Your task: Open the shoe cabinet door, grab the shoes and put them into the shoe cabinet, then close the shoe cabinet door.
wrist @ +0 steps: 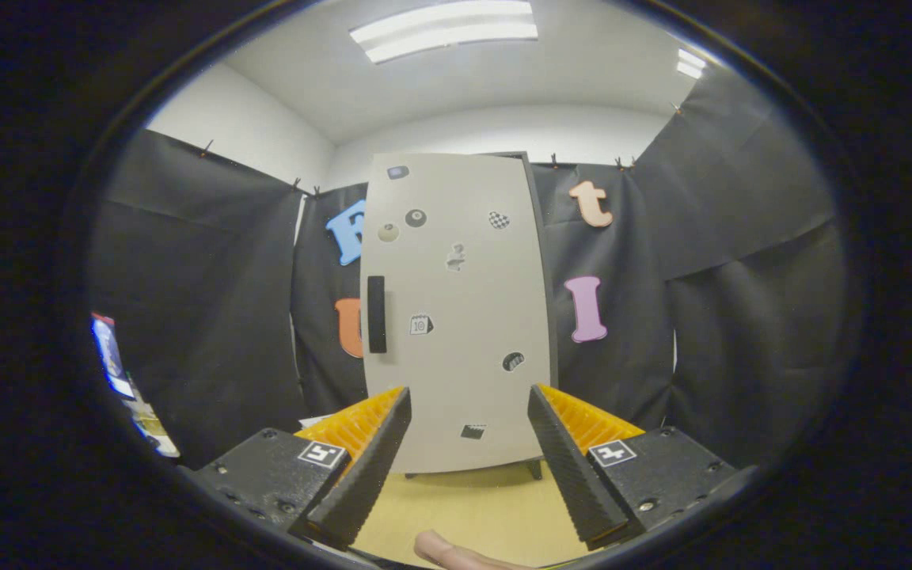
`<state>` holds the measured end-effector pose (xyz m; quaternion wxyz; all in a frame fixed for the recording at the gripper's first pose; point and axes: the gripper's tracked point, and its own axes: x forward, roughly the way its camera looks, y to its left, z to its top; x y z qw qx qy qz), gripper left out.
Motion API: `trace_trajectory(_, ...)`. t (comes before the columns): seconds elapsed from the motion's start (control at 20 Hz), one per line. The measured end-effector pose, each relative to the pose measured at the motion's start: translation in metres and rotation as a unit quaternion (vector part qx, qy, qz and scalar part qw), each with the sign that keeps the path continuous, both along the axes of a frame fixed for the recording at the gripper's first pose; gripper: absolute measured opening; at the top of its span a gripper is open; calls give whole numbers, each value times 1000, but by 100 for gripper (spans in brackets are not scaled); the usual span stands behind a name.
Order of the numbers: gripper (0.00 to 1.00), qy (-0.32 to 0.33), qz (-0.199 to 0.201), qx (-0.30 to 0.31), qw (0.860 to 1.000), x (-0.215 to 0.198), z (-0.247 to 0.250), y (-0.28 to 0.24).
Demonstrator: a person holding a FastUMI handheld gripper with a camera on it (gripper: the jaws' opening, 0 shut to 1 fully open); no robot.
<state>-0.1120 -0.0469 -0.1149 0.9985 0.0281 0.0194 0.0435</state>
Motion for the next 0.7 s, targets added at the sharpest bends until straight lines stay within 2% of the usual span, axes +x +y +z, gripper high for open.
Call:
trace_trajectory(0.4, 97, 16, -13, 8, 1000, 8, -15, -7)
trace_trajectory(0.7, 97, 19, 8, 33, 999, 4, -25, -7)
